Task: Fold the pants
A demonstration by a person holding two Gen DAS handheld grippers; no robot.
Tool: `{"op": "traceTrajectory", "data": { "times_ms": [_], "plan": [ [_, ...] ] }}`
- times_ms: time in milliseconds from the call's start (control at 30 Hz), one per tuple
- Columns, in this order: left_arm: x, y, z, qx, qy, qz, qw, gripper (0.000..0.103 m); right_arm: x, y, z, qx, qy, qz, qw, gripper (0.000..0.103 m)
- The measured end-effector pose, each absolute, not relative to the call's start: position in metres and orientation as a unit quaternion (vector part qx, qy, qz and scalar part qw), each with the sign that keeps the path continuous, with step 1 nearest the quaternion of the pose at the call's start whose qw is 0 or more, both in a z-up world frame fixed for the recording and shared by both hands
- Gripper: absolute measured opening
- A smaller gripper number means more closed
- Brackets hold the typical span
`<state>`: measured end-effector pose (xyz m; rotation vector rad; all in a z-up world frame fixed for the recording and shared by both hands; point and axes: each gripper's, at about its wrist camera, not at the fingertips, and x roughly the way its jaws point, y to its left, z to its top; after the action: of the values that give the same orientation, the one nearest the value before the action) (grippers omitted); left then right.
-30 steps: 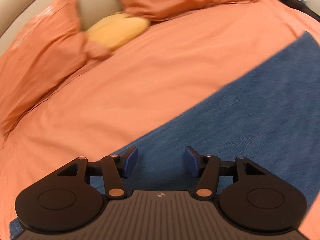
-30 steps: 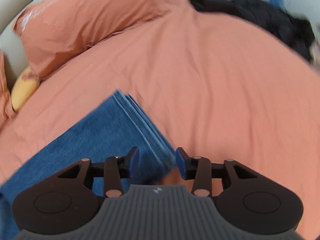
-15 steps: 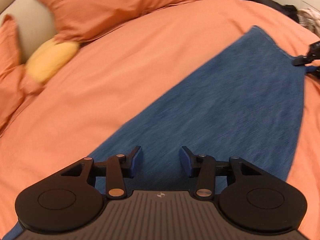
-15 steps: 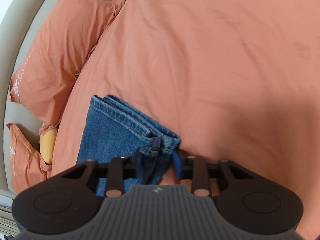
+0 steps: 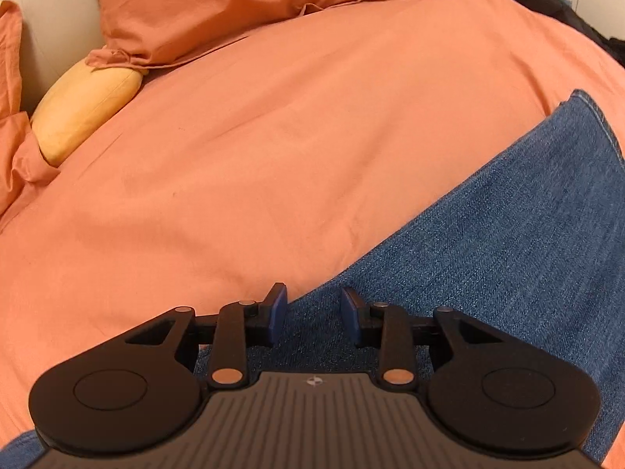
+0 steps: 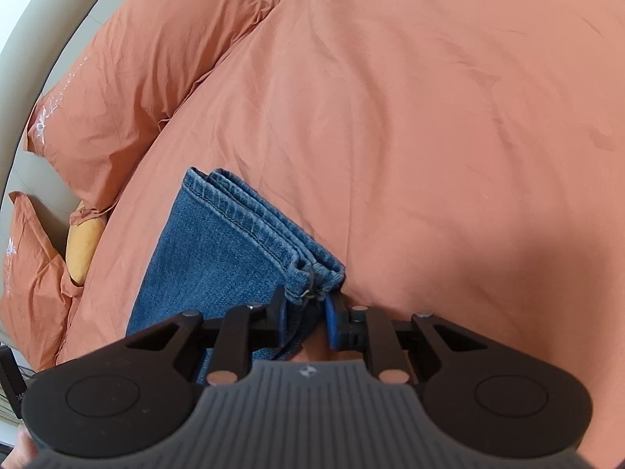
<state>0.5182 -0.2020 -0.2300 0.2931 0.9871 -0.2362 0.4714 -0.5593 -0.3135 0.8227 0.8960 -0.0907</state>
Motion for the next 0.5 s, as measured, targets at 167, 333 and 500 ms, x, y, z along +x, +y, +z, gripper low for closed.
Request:
{"op": "traceTrajectory", "data": {
  "times_ms": [167, 333, 500],
  "plan": [
    [0.511, -0.197, -0.208, 0.171, 0.521, -0.094, 0.831, 0.036, 0.475, -0.557, -0.311, 0.382, 0.431, -0.052, 0.816, 0.014],
    [0.465, -0.171, -0.194, 0.117, 0.548, -0.118, 0.819, 0.032, 0.481, -0.551, -0.308, 0.369, 0.437, -0.058, 0.818, 0.014],
    [0.433, -0.164, -0.211, 0.099, 0.560, -0.124, 0.813, 0.027, 0.481, -0.546, -0.304, 0.362, 0.436, -0.068, 0.821, 0.014]
  ]
}}
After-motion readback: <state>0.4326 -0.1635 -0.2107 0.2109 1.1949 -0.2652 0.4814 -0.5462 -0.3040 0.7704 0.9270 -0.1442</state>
